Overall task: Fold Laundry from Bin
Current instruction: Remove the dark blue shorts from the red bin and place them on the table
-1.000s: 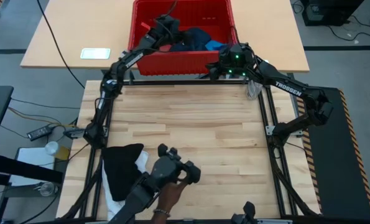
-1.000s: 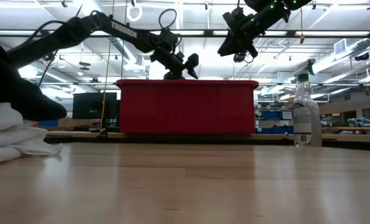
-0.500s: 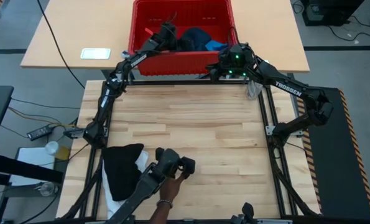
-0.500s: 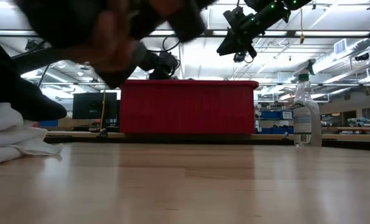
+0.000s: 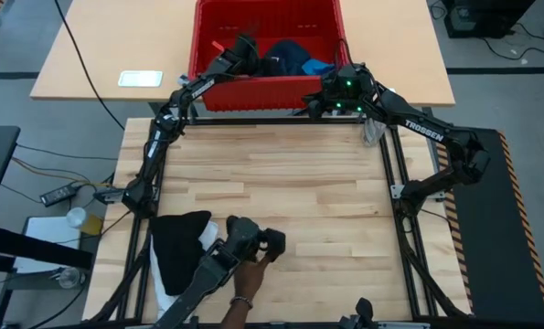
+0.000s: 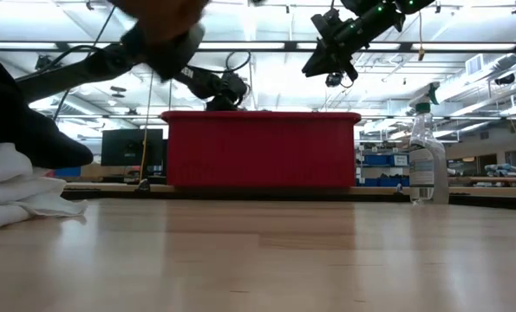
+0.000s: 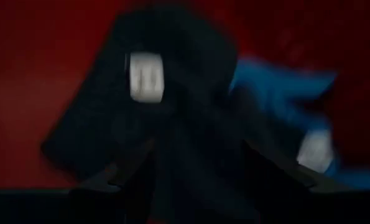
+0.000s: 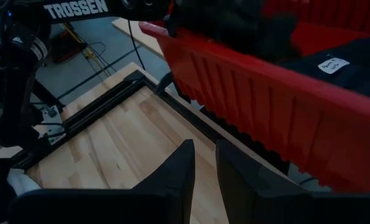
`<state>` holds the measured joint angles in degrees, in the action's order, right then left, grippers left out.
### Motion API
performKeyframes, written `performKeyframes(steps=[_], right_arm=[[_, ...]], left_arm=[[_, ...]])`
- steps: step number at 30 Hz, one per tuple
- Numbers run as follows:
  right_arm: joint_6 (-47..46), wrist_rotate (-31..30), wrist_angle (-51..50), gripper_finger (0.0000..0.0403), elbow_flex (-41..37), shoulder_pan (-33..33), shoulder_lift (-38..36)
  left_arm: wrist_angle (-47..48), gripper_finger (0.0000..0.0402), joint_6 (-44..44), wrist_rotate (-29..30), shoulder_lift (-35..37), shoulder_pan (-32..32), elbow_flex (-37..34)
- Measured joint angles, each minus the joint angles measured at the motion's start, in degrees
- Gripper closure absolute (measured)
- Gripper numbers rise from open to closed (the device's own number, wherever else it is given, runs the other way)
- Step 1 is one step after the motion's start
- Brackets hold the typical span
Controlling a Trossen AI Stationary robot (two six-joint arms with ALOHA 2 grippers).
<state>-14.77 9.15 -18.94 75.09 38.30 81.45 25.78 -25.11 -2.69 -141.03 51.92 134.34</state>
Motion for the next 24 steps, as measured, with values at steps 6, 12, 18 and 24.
performKeyframes(steps=[6,12,18,24], right_arm=[[-0.19,0.01,-0.01,0.0328,0.0,-0.02,0.0],[-1.36,0.44,-0.02,0.0328,0.0,-0.06,0.0],[-2.1,1.07,0.04,0.0328,0.0,-0.7,0.0],[-1.26,0.73,0.52,0.0328,0.0,-0.76,0.02]], left_arm=[[-11.41,0.0194,-10.29,3.87,0.64,0.3,-0.22],[-10.96,0.02,-4.55,13.66,-0.51,-0.18,-0.03],[-2.07,0.0199,-2.63,10.09,-2.88,1.92,0.28],[8.41,0.0207,5.03,-0.43,-4.71,2.57,-0.23]])
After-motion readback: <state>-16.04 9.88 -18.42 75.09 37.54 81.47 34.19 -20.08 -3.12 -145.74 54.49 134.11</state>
